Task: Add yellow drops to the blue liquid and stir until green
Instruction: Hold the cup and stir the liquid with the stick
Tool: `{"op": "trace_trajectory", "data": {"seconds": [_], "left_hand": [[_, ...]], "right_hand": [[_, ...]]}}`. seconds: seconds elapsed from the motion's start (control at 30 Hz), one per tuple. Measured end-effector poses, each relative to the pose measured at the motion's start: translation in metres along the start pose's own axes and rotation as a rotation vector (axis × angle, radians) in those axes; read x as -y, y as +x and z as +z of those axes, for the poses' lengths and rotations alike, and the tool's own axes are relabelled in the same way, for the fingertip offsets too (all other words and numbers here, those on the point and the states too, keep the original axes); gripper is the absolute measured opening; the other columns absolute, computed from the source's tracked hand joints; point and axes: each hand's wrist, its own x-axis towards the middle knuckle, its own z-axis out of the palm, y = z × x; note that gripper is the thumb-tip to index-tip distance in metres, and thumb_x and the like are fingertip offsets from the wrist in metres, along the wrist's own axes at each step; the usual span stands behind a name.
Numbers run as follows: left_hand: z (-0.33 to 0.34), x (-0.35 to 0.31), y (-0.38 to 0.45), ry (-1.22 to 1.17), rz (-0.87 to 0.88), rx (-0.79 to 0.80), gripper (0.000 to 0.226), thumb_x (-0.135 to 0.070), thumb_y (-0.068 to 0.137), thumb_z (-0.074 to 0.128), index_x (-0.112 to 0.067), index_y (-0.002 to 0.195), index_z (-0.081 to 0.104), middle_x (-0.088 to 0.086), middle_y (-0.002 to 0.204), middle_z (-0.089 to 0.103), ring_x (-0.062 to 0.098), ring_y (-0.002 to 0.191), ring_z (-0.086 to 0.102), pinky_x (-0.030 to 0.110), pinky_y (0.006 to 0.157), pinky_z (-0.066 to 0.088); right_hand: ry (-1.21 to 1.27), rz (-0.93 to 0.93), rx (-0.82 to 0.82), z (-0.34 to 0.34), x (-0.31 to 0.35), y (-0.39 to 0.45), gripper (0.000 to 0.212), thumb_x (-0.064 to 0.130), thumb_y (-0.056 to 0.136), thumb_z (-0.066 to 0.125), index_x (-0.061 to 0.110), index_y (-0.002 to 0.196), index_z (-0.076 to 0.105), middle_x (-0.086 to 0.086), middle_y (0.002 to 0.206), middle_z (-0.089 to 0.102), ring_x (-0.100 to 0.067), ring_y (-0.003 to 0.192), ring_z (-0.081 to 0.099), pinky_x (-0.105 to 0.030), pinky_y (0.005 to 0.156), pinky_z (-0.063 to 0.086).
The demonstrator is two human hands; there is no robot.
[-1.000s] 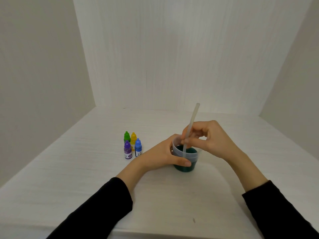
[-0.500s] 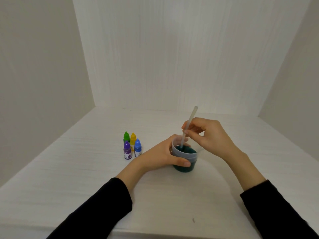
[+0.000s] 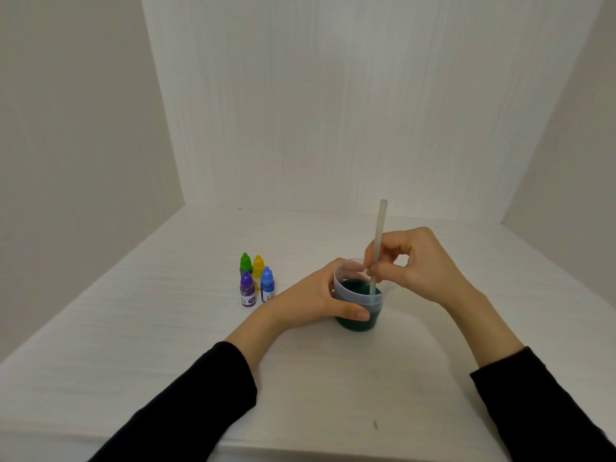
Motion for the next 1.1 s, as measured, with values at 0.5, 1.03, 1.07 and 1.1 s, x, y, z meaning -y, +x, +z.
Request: {"op": "trace_trajectory", "data": {"seconds": [0.5, 1.03, 1.07, 1.1], "left_hand": [[0.001, -0.004, -0.001, -0.004, 0.035, 0.009, 0.069, -0.027, 0.071, 0.081, -0.033, 0.131, 0.047, -0.013, 0.129, 0.059, 0.002, 0.119, 0.055, 0.024, 0.099, 0.047], [0.0, 0.001, 0.0, 0.01, -0.013, -0.003, 0.068, -0.02, 0.075, 0.083, -0.026, 0.132, 0.047, -0.011, 0.126, 0.06, 0.003, 0.117, 0.055, 0.025, 0.099, 0.048], [0.0, 0.0, 0.0, 0.009, -0.012, -0.003, 0.069, -0.02, 0.075, 0.083, -0.025, 0.133, 0.046, -0.011, 0.126, 0.06, 0.003, 0.118, 0.055, 0.026, 0.099, 0.047], [0.0, 0.001, 0.0, 0.008, -0.01, -0.002, 0.069, -0.019, 0.075, 0.082, -0.025, 0.133, 0.046, -0.012, 0.127, 0.06, 0.002, 0.118, 0.054, 0.026, 0.099, 0.047]], "right_hand": [[0.023, 0.018, -0.04, 0.022, -0.003, 0.008, 0.012, 0.021, 0.087, 0.064, 0.029, 0.096, 0.068, 0.008, 0.092, 0.072, -0.009, 0.089, 0.067, -0.032, 0.085, 0.055], [-0.103, -0.014, -0.055, -0.001, -0.007, 0.002, 0.031, 0.004, 0.075, 0.067, 0.034, 0.069, 0.065, 0.009, 0.07, 0.069, -0.006, 0.066, 0.063, -0.02, 0.066, 0.052], [-0.07, -0.011, -0.049, -0.001, -0.005, 0.001, 0.033, 0.002, 0.074, 0.067, 0.035, 0.067, 0.065, 0.009, 0.068, 0.069, -0.005, 0.065, 0.063, -0.016, 0.065, 0.051], [-0.033, -0.008, -0.039, -0.001, -0.004, 0.001, 0.034, 0.001, 0.073, 0.067, 0.034, 0.066, 0.066, 0.008, 0.066, 0.069, -0.005, 0.064, 0.064, -0.016, 0.066, 0.051]]}}
